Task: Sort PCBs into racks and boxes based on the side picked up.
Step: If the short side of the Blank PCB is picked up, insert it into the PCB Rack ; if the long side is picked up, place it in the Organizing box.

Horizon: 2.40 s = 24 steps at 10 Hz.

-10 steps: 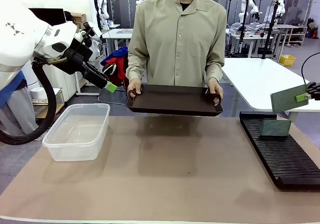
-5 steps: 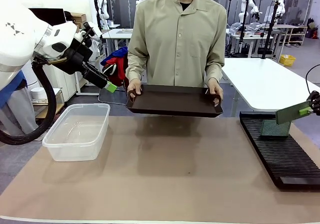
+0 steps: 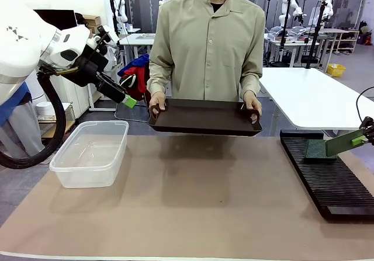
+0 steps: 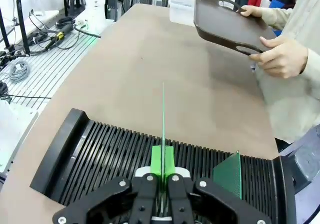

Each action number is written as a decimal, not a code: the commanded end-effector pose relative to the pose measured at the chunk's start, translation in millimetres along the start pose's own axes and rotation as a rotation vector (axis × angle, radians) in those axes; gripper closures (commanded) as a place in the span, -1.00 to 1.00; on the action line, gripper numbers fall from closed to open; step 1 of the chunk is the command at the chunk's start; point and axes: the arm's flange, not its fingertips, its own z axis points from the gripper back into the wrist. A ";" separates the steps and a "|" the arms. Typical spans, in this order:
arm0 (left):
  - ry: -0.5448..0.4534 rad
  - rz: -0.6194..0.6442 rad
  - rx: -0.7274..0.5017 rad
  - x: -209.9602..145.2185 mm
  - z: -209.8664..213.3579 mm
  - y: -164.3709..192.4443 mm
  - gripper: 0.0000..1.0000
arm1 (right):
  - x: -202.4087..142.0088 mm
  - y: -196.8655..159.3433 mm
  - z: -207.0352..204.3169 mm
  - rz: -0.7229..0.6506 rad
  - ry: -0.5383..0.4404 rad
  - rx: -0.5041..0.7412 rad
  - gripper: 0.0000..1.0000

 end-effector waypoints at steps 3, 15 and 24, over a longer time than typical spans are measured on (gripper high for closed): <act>0.004 -0.003 -0.005 -1.7 -0.6 0.2 -1.00 | 1.3 -1.7 1.9 0.005 0.008 -0.004 0.96; 0.004 -0.003 -0.005 -1.7 -0.6 0.2 -1.00 | -64.4 16.7 -50.0 0.051 -0.021 0.032 0.96; 0.004 -0.003 -0.005 -1.7 -0.6 0.2 -1.00 | -55.5 14.1 -45.4 -0.043 -0.042 -0.028 0.96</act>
